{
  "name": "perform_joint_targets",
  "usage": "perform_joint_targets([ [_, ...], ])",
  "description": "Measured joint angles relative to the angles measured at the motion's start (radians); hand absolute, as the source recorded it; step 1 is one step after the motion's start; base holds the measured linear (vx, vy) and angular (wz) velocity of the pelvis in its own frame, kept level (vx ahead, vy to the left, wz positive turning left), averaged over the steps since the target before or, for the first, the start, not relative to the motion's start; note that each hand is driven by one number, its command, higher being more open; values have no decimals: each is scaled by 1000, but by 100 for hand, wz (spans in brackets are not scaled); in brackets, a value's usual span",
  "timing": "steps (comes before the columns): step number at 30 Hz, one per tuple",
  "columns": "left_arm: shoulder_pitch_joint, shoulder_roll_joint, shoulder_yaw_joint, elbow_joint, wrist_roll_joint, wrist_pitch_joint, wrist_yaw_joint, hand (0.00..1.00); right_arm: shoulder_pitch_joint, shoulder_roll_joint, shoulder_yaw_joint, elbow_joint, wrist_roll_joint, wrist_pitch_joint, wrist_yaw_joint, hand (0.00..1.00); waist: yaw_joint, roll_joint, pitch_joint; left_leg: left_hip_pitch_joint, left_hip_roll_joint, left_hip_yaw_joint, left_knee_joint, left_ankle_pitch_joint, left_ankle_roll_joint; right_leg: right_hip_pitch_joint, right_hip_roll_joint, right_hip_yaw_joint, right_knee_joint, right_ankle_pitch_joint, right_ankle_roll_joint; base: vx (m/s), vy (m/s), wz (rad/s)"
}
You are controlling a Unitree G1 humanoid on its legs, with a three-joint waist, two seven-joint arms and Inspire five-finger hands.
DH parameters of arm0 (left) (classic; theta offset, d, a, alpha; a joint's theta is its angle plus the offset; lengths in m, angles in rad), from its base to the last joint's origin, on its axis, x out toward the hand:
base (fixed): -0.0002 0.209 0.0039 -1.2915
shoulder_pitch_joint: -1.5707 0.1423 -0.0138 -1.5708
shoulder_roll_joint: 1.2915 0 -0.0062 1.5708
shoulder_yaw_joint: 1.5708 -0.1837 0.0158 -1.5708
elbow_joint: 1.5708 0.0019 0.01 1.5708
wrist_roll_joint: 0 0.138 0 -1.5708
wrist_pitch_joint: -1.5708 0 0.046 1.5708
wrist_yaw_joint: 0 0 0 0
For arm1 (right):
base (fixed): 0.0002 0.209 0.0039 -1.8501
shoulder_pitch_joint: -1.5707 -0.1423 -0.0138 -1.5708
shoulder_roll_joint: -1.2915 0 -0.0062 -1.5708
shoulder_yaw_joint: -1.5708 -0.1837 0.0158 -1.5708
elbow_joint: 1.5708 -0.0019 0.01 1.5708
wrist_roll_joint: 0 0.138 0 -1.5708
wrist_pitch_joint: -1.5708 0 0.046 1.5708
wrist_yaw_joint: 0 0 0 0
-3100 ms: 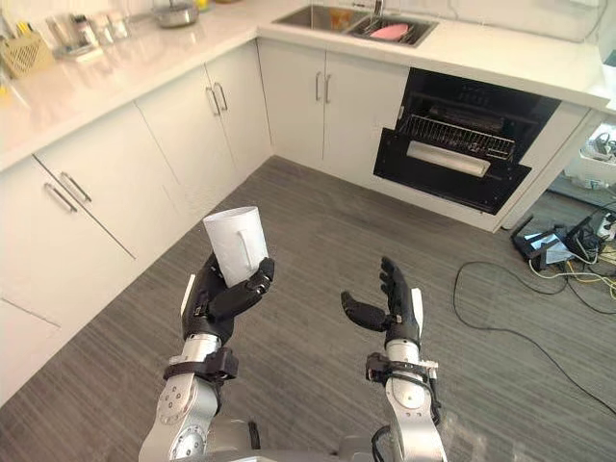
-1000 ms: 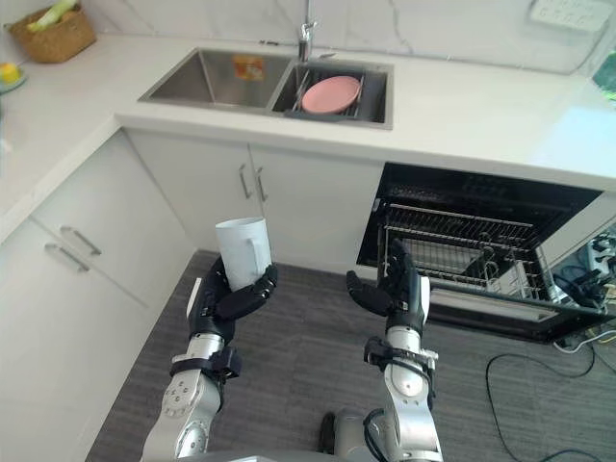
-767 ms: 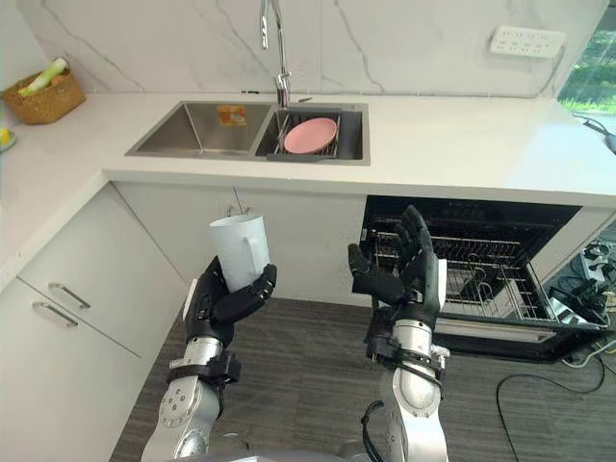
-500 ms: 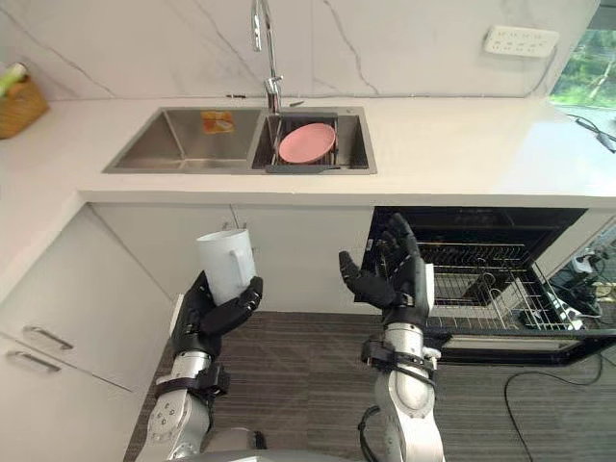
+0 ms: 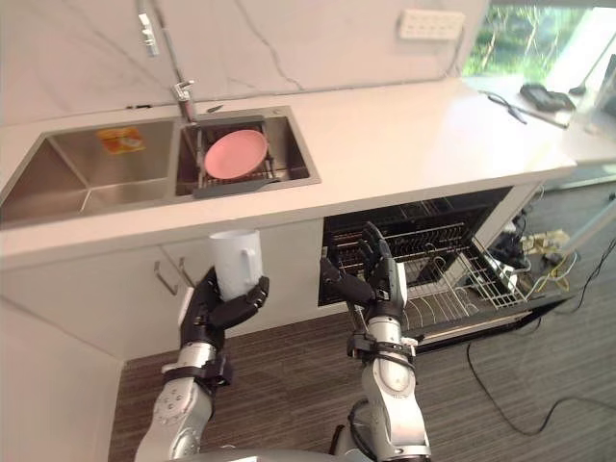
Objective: Walk over to the sink, pick up the cup, carry it to the dishwasher, place the cup inside the dishwasher, then close the dishwasher door
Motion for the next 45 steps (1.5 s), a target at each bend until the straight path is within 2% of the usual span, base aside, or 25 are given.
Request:
perform_joint_targets([
  [2,-7,-17,1,0,5,0,-1,30,11,4,-16,-6,13,0,0,90,-6,2,4,-3,28,-13,70,16,-8,47,28,0,-42,1,-5,205,-98,-18],
  [3,-7,-20,2,0,16,0,-1,30,25,5,-16,-29,28,0,1,90,-9,6,11,-19,47,-21,175,40,-5,94,39,4,-71,1,-5,219,-43,-23],
  [4,-7,-20,7,-1,19,0,-2,30,49,6,-11,-71,30,0,3,90,-8,7,14,-60,60,-42,308,98,3,142,42,21,-106,2,-7,180,-25,-28],
  [5,-7,-18,9,-3,19,0,-2,30,59,7,-8,-95,32,-1,5,90,-4,-3,20,-84,63,-56,361,86,-4,159,37,30,-123,3,-8,195,47,-41],
  [6,-9,-14,10,-13,21,-3,-2,30,63,7,-9,-132,39,-4,7,90,7,0,20,-120,56,-82,395,33,-11,178,36,55,-144,6,-4,87,50,-42],
  [8,-24,-13,9,-13,23,-7,-2,30,55,7,-11,-158,40,-14,10,90,19,-2,21,-174,19,-132,326,-20,-1,183,30,87,-160,12,5,139,108,-56],
  [10,-32,-13,8,-11,26,-6,-2,30,50,8,-11,-157,45,-17,19,90,27,-1,22,-198,-26,-202,150,-17,1,182,25,121,-162,18,15,157,212,-58],
  [11,-36,-14,7,-10,27,-6,-2,30,50,6,-11,-153,58,-17,23,90,31,16,17,-186,-54,-265,12,112,-26,179,29,146,-160,17,30,172,272,-56],
  [12,-39,1,8,-2,32,-5,2,30,55,19,-9,-134,65,-14,28,90,29,-11,18,-153,-77,-237,-22,122,-20,189,15,172,-178,23,49,140,213,-43],
  [14,-46,19,9,-2,37,-5,3,30,63,35,-8,-133,74,-12,39,90,15,-33,16,-146,-101,-225,-45,128,-11,197,-9,182,-217,31,64,97,148,-17],
  [15,-40,32,-6,-2,49,-5,-2,30,63,44,-6,-134,77,-12,54,90,16,-35,16,-131,-114,-205,-59,129,-8,212,-21,192,-251,47,79,85,151,-20],
  [19,-45,33,-21,2,76,-3,-2,30,63,42,30,-135,81,-12,88,90,15,-36,13,-73,-124,-169,-134,145,8,237,-25,224,-305,70,89,45,67,-26],
  [25,-100,43,-21,57,98,-3,-1,30,64,21,30,-132,138,-12,114,90,-12,-34,5,-26,-125,-124,-225,180,7,244,-11,269,-362,109,83,16,-3,-23],
  [33,-173,61,-18,85,110,-1,3,30,75,9,35,-111,174,-12,166,90,-30,-34,-1,3,-134,-85,-261,191,18,252,-15,308,-405,148,89,-15,31,-17],
  [45,-202,68,0,163,113,-1,9,30,75,-27,72,-71,225,-2,232,90,-41,-28,-23,8,-140,-49,-267,205,25,249,-17,358,-459,199,102,-65,6,-12],
])
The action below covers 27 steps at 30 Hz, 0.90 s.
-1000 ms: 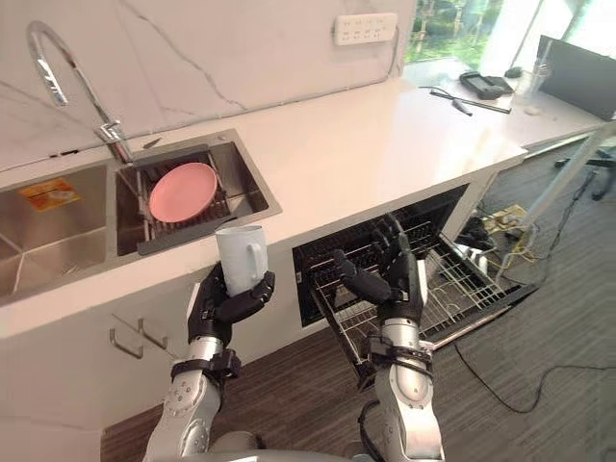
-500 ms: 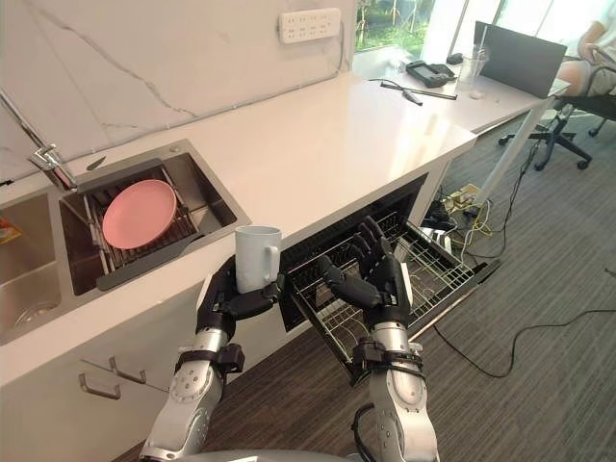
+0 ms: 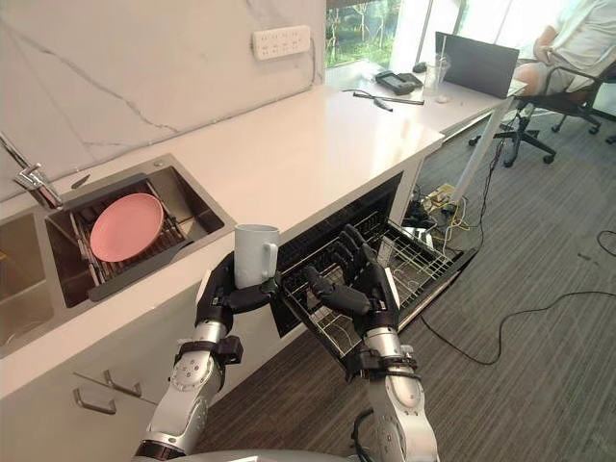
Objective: Walk over to the sink, pick up the cup, carry it to the dishwasher, place the cup inside the dishwasher, then close the dishwasher door
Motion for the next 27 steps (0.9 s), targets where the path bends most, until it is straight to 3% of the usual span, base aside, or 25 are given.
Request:
perform_joint_targets([
  [21,-37,-5,-82,-5,-1,0,-56,30,-38,-37,79,19,39,24,46,90,2,-1,-6,-29,-10,-46,-12,22,8,-5,-8,-39,-7,5,2,-15,-14,6],
  [27,-36,-5,-101,-10,-7,0,-57,30,-59,-40,109,45,39,25,46,90,7,-2,-31,-29,-12,-58,-32,38,6,-6,-7,-54,-7,6,1,-31,-23,7],
])
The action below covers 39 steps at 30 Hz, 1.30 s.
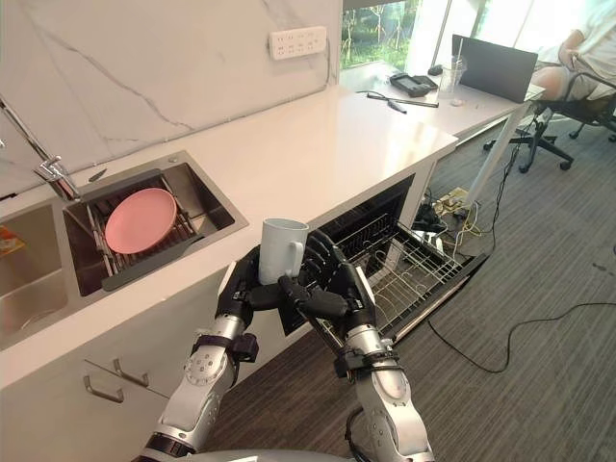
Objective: Walk over to the sink, pick up the cup, carry it to the dishwasher, place the cup inside the dishwasher, then close the dishwasher door
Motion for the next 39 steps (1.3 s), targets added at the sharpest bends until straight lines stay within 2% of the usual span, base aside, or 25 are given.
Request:
perform_joint_targets([
  [10,0,-2,-32,-6,-1,0,-1,30,-17,7,1,12,10,0,-37,90,16,-3,-3,-3,-1,-4,-3,2,-1,0,0,-5,-4,0,0,-2,-2,0],
  [19,1,-1,-48,-6,-15,0,-6,30,-51,29,6,36,53,0,-54,90,20,-17,-12,2,-5,-21,-47,30,-1,0,-1,-25,-13,2,-3,-4,-17,6],
  [32,30,73,-78,4,-16,-2,-7,30,-125,8,43,121,179,19,-63,90,26,-39,-26,7,0,-33,-85,66,-7,1,6,-33,-28,21,-11,-37,-18,3],
  [33,30,78,-78,4,-15,-2,-7,30,-134,1,47,127,195,21,-63,30,25,-39,-26,7,1,-32,-90,71,-8,0,7,-33,-32,25,-12,-39,-27,0],
  [39,28,108,-89,6,11,-3,-6,30,-154,-36,50,146,220,29,-65,30,24,-39,-26,8,3,-33,-101,80,-10,1,11,-33,-41,34,-13,-18,-10,0],
])
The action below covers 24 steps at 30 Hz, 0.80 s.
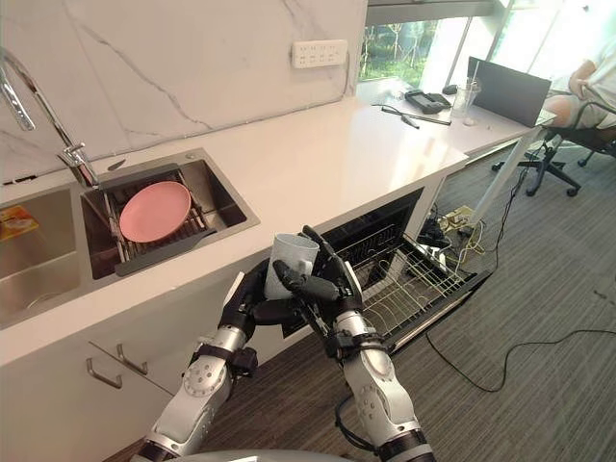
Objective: Walk over to the sink, pick up the cup, carry it to the dishwasher, place the cup inside the dishwasher, then close the dishwasher door
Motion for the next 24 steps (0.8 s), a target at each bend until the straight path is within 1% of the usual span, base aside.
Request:
perform_joint_targets([
  [6,-12,34,-10,0,33,0,-2,30,-7,-29,-2,2,51,11,9,30,-1,0,0,-1,1,0,0,1,-1,4,2,-1,-11,7,-1,0,0,0],
  [15,-40,46,-9,-2,39,0,-1,30,-21,-31,-17,-5,56,10,17,30,-1,0,0,-1,1,-1,0,1,-1,6,2,-2,-13,7,-1,0,0,0],
  [16,-41,46,-9,-3,39,0,-1,90,-21,-30,-19,-6,56,10,17,30,-1,0,0,-1,1,-1,0,1,-1,7,2,-2,-13,7,-1,0,0,0],
  [19,-42,40,-4,-15,39,0,1,90,-21,-19,-34,-11,55,10,24,30,-2,0,0,0,1,-1,0,0,-1,7,2,-2,-13,7,-1,0,0,0],
  [24,-42,-7,21,-54,39,1,7,90,-21,19,-76,-45,53,3,25,30,-1,-1,1,9,0,4,-6,0,-1,8,2,0,-8,6,-2,-11,-5,-3],
])
